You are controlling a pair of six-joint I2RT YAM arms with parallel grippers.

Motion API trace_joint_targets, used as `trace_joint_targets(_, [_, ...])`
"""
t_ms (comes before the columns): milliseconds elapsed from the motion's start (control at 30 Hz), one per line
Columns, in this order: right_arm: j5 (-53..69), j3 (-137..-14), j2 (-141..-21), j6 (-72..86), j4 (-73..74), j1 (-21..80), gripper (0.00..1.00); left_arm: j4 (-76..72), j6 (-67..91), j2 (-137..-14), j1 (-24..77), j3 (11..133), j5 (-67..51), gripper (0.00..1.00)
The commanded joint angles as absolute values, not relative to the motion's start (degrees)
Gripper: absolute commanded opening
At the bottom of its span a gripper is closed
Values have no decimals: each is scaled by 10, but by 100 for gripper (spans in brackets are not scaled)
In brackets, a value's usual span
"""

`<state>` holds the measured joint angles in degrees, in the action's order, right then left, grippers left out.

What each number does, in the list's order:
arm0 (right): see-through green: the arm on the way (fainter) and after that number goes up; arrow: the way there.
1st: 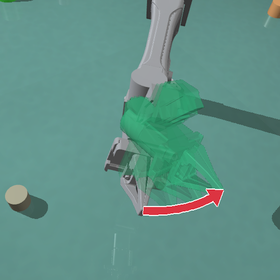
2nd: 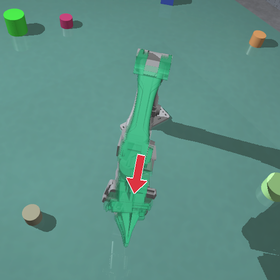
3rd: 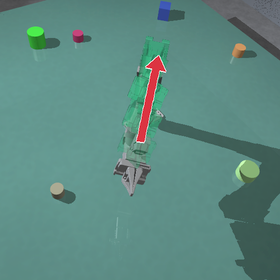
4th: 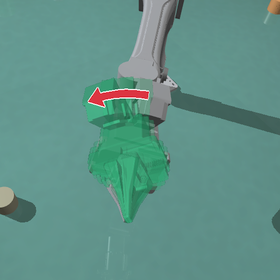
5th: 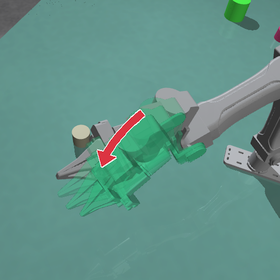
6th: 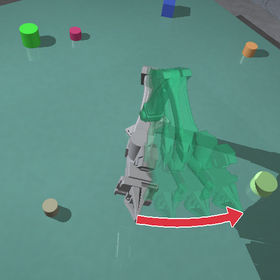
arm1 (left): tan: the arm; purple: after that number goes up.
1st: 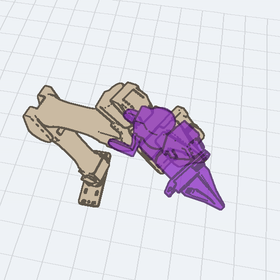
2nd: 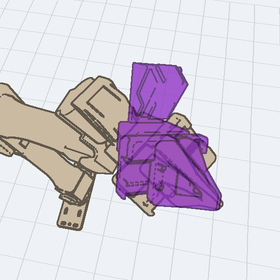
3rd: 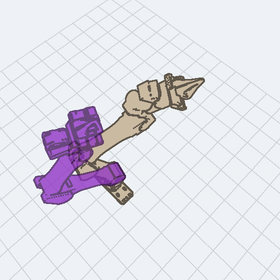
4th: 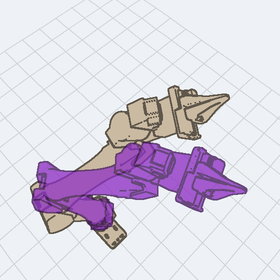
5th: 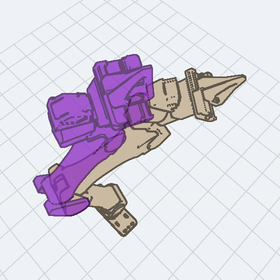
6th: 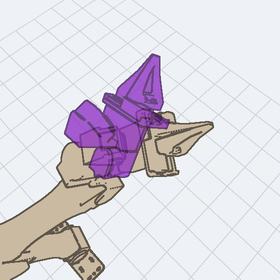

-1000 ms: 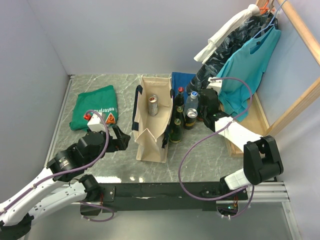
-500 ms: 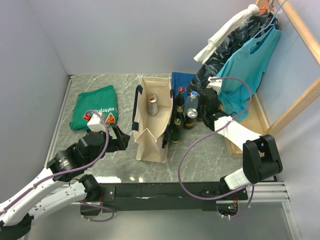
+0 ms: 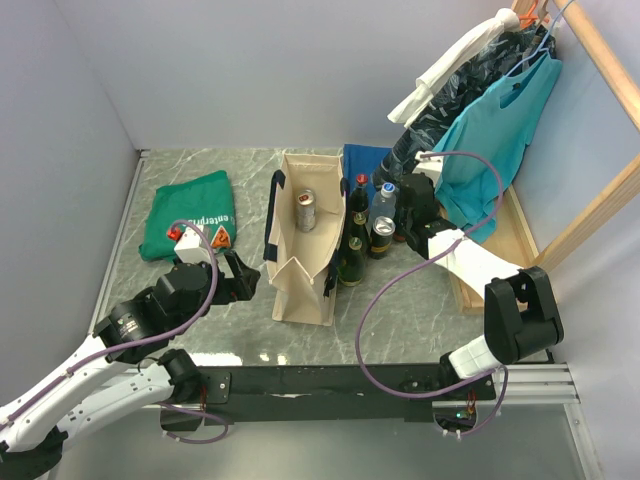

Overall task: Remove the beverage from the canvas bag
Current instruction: Place the drink at the center of the board.

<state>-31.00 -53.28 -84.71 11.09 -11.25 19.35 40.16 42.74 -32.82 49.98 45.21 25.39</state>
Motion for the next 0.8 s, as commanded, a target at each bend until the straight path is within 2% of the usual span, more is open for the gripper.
trace_joint_targets(0, [-324, -579, -839, 127, -167, 191, 40, 391, 429, -325, 503, 460, 264, 96])
trace_joint_targets(167, [-327, -579, -836, 125, -161, 192, 43, 390, 429, -327, 503, 460, 264, 96])
trace_joint_targets(233, [-326, -580, -832, 128, -156, 192, 50, 391, 429, -326, 503, 460, 264, 96])
trace_joint_targets(333, [-323, -579, -826, 135, -149, 192, 52, 390, 429, -324, 503, 460, 263, 96])
trace_joint_targets(467, [-323, -574, -814, 137, -149, 191, 49, 389, 429, -323, 503, 460, 262, 96])
trace_joint_targets(767, [-325, -573, -781, 131, -128, 192, 50, 387, 425, -329, 503, 459, 254, 96])
